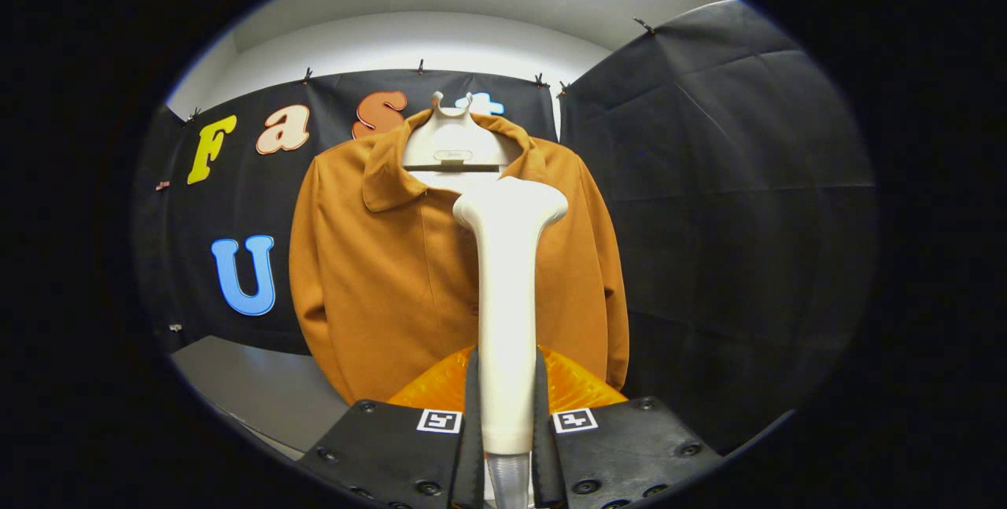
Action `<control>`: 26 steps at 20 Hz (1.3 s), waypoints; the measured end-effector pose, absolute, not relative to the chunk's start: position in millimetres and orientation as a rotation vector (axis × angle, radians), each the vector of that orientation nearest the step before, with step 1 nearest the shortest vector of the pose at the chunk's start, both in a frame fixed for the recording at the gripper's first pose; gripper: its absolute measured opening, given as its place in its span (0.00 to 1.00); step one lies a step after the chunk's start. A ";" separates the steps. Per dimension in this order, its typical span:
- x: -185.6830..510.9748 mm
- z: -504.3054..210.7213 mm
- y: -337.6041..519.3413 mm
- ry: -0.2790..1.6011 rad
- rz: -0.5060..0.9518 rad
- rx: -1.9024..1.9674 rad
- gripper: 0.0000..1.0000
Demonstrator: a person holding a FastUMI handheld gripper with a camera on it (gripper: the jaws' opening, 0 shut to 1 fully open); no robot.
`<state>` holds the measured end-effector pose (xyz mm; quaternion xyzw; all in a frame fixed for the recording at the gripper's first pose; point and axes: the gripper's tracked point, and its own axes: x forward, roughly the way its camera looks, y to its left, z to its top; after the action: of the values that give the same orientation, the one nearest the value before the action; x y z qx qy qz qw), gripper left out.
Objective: Iron the clothes twice with a garment steamer, once on the left side and once on the right side.
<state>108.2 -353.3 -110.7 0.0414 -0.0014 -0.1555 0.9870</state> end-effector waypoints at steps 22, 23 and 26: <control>57.6 -346.0 -342.1 0.476 -0.329 0.088 0.28; 52.8 -353.6 -340.9 0.491 -0.328 0.089 0.28; 46.4 -367.6 -339.5 0.532 -0.331 0.080 0.28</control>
<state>46.4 -339.5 -367.6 0.0391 0.2617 -0.1627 0.9505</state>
